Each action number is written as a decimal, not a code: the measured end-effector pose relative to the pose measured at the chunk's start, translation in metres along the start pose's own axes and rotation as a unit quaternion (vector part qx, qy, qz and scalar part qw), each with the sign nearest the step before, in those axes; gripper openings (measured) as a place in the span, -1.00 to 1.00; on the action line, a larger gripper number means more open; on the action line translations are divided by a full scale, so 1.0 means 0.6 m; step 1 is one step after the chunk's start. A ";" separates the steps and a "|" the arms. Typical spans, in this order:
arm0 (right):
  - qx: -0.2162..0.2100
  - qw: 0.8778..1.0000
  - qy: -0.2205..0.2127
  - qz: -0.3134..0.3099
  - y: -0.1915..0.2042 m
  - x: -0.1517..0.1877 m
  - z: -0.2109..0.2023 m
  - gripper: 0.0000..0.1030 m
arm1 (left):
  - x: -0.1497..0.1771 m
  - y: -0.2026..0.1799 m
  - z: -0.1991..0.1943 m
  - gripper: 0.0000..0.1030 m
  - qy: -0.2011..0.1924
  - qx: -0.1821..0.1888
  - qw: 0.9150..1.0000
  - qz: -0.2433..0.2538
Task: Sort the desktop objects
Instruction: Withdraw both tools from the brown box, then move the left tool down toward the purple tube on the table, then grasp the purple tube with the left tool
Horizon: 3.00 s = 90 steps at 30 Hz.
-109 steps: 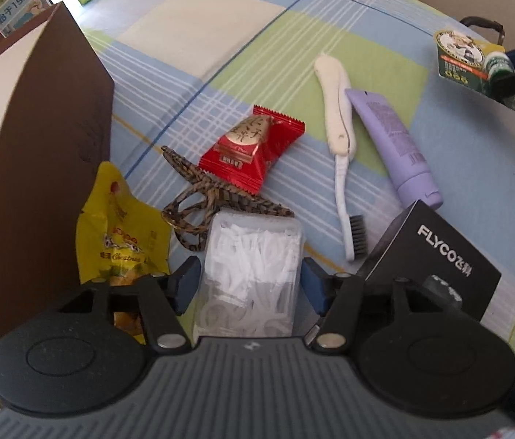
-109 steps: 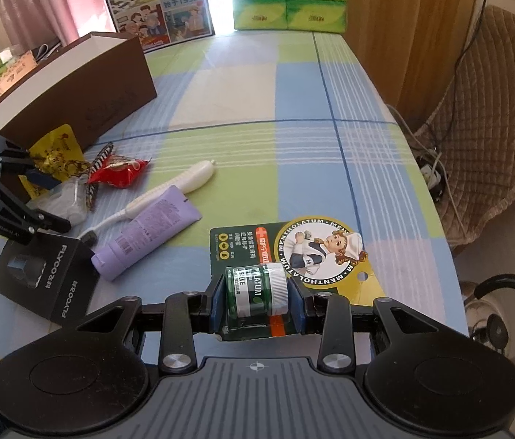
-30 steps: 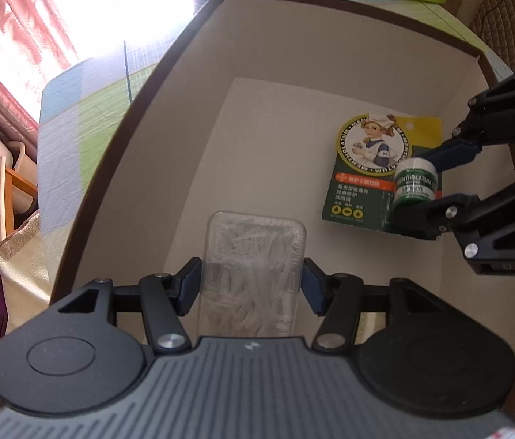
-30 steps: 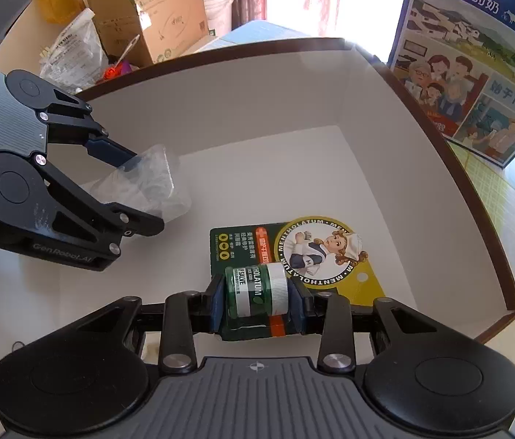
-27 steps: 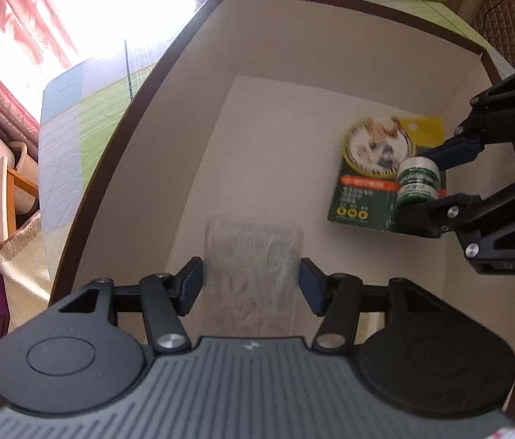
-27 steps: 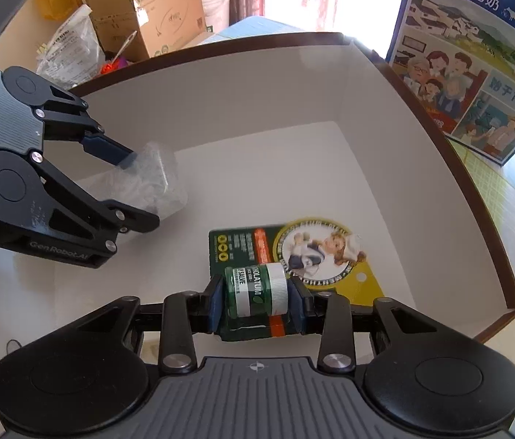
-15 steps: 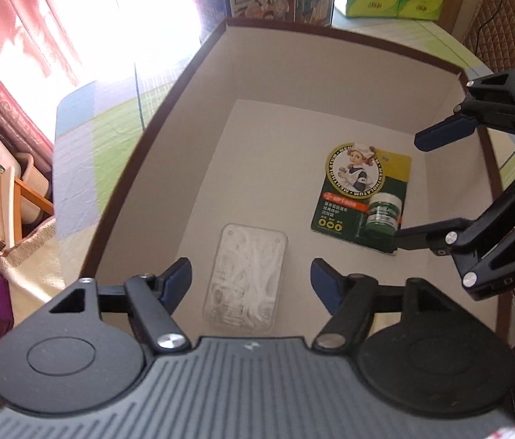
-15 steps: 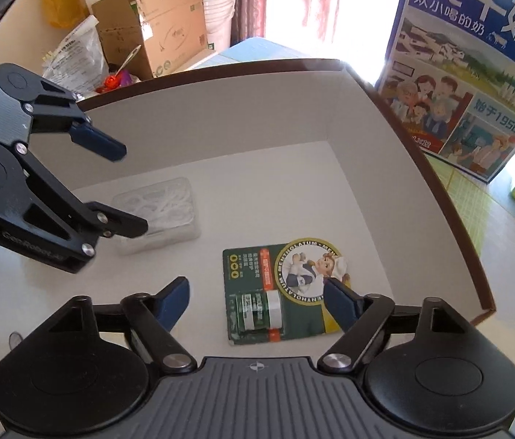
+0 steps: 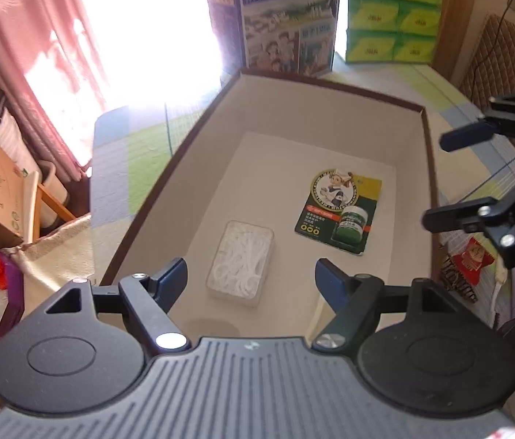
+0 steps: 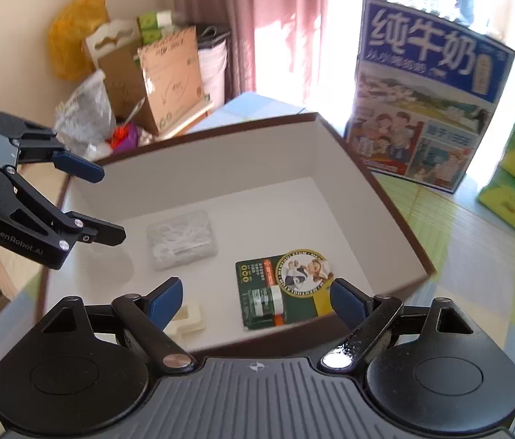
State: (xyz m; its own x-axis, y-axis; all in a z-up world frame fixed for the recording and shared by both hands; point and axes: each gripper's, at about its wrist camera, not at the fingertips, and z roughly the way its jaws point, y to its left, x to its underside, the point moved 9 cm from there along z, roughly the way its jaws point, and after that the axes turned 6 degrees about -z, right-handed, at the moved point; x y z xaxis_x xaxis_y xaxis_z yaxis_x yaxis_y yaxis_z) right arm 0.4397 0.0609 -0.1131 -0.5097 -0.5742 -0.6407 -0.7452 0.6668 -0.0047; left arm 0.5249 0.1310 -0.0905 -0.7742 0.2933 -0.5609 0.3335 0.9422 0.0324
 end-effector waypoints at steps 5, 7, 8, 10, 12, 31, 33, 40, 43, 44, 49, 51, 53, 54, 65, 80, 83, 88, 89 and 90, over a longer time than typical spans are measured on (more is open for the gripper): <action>0.010 1.000 -0.026 0.007 0.015 0.020 -0.065 0.66 | 0.024 -0.017 -0.060 0.49 -0.026 -0.004 1.000 -0.009; 0.013 0.999 -0.033 0.008 0.020 0.032 -0.089 0.67 | 0.039 -0.030 -0.080 0.49 -0.030 -0.004 0.999 -0.009; 0.012 0.999 -0.035 0.009 0.023 0.040 -0.099 0.67 | 0.046 -0.037 -0.089 0.49 -0.033 -0.004 0.999 -0.009; 0.013 0.999 -0.035 0.007 0.028 0.057 -0.113 0.68 | 0.062 -0.051 -0.104 0.50 -0.035 -0.007 0.999 -0.013; 0.014 0.999 -0.033 -0.004 0.034 0.078 -0.125 0.68 | 0.081 -0.059 -0.120 0.50 -0.038 -0.011 0.999 -0.024; -0.037 0.989 0.017 -0.140 0.029 0.239 -0.150 0.68 | 0.249 -0.077 -0.170 0.53 0.011 -0.100 0.984 -0.145; -0.039 0.989 0.020 -0.143 0.020 0.247 -0.149 0.68 | 0.260 -0.081 -0.171 0.53 0.015 -0.103 0.984 -0.148; -0.034 0.991 0.030 -0.125 -0.016 0.277 -0.157 0.68 | 0.251 -0.128 -0.164 0.53 0.018 -0.084 0.986 -0.144; -0.028 0.993 0.036 -0.110 -0.035 0.296 -0.164 0.68 | 0.237 -0.155 -0.157 0.53 0.015 -0.067 0.989 -0.133; -0.026 0.994 0.038 -0.103 -0.041 0.303 -0.167 0.68 | 0.232 -0.164 -0.154 0.53 0.014 -0.061 0.990 -0.128; -0.018 0.996 0.048 -0.073 -0.066 0.340 -0.182 0.68 | 0.206 -0.207 -0.139 0.52 0.010 -0.039 0.994 -0.102; -0.017 0.996 0.053 -0.068 -0.073 0.352 -0.185 0.68 | 0.199 -0.217 -0.131 0.52 0.011 -0.033 0.995 -0.098; -0.015 0.996 0.056 -0.065 -0.080 0.360 -0.187 0.68 | 0.195 -0.225 -0.125 0.52 0.013 -0.029 0.995 -0.095; -0.015 0.996 0.057 -0.064 -0.083 0.362 -0.187 0.68 | 0.194 -0.229 -0.122 0.51 0.015 -0.027 0.995 -0.093; -0.010 0.997 0.076 -0.033 -0.105 0.398 -0.182 0.68 | 0.187 -0.306 -0.077 0.42 0.034 0.020 0.998 -0.048; 0.056 0.988 0.089 0.117 -0.187 0.527 -0.265 0.68 | 0.177 -0.584 0.062 -0.05 0.083 0.155 0.970 0.165; 0.065 0.983 0.091 0.145 -0.197 0.555 -0.281 0.68 | 0.187 -0.610 0.090 -0.25 0.108 0.153 0.965 0.185; 0.075 0.976 0.091 0.185 -0.212 0.593 -0.300 0.68 | 0.206 -0.622 0.125 -0.27 0.129 0.127 0.963 0.197; 0.076 0.975 0.090 0.191 -0.214 0.598 -0.302 0.68 | 0.207 -0.622 0.127 -0.28 0.126 0.127 0.964 0.194; 0.076 0.974 0.090 0.195 -0.217 0.603 -0.304 0.68 | 0.205 -0.623 0.128 -0.28 0.125 0.130 0.965 0.192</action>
State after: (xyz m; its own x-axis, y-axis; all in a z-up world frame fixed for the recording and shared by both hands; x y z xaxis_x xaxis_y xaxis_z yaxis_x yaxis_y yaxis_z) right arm 0.2739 -0.3200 -0.2041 -0.8187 -0.3279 -0.4714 -0.4147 0.9054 0.0904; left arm 0.3464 -0.1973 -0.2353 -0.6615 0.6729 -0.3310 0.7198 0.6936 -0.0284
